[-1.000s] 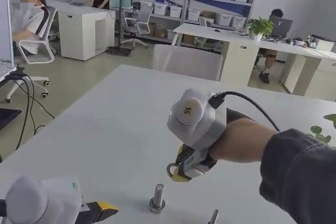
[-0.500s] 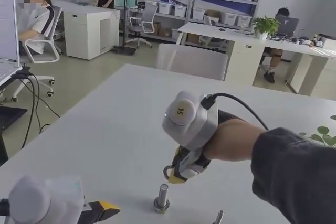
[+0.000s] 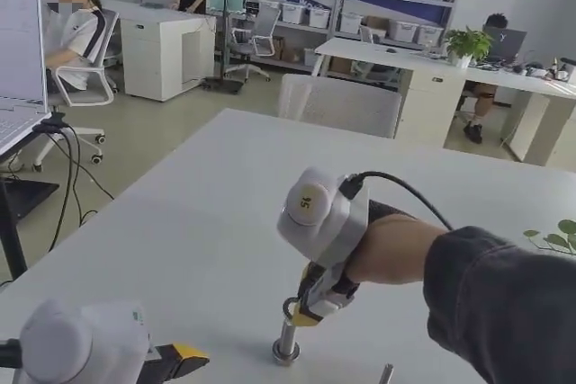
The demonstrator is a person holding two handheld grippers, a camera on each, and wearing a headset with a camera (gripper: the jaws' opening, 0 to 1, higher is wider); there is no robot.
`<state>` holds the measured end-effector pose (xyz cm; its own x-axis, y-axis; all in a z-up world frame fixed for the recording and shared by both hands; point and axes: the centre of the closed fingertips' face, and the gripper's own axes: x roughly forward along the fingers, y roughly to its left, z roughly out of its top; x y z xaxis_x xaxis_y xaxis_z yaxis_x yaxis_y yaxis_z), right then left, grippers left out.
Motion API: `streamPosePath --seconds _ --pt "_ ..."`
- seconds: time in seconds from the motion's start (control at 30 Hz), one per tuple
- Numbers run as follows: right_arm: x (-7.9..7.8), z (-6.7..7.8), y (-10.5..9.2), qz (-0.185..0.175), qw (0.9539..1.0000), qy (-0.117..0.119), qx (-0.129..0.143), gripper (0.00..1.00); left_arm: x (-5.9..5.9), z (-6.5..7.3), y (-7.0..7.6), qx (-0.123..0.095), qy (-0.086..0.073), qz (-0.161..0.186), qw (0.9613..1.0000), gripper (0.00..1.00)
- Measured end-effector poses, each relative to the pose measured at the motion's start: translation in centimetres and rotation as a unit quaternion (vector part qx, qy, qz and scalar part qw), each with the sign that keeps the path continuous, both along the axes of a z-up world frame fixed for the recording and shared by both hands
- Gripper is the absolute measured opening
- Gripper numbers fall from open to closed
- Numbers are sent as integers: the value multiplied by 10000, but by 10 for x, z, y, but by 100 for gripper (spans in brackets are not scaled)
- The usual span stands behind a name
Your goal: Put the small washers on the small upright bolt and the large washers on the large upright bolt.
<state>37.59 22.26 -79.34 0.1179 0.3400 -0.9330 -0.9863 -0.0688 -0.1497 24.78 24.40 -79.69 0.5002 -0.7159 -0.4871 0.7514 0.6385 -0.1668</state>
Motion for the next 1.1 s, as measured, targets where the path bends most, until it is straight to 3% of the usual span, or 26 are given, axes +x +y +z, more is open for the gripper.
streamPosePath --seconds 1.1 --pt "-3 -35 3 -31 9992 358 -166 23 -2 -9 5 -22 136 69 9999 84"
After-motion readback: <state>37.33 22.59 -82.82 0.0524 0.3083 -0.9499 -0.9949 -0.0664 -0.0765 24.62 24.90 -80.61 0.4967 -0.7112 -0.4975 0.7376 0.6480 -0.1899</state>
